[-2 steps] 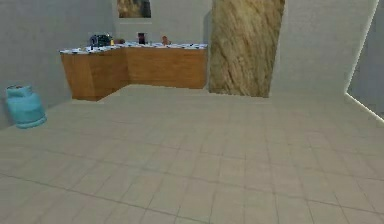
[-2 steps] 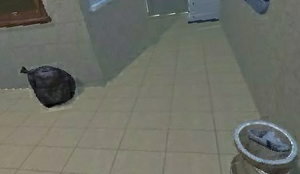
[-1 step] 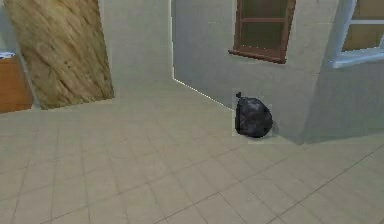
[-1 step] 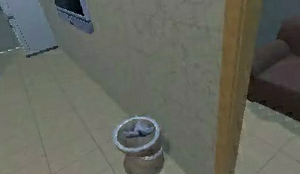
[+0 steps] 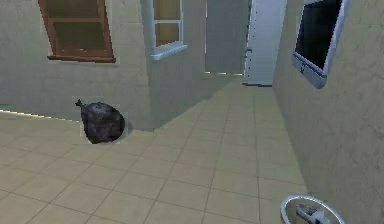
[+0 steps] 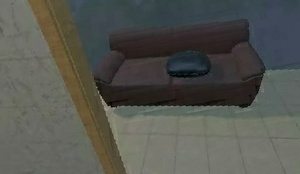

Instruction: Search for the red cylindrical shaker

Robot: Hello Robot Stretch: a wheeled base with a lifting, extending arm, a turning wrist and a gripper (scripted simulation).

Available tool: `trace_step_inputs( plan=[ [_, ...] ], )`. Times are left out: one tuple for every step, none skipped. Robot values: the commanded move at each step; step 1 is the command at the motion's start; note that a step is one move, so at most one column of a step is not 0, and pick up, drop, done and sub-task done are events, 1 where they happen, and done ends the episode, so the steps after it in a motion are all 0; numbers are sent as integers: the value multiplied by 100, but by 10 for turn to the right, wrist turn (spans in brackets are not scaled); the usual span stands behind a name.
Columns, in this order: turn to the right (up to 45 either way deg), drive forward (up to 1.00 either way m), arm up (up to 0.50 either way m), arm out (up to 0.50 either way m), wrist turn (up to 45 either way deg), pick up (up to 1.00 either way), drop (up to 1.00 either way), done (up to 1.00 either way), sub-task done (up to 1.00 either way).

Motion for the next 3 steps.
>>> trace_step_inputs(
  plan=[
    [120, 0, 0, 0, 0, 0, 0, 0, 0],
    [0, 15, 0, 0, 0, 0, 0, 0, 0],
    [-450, 0, 0, 0, 0, 0, 0, 0, 0]
  ],
)
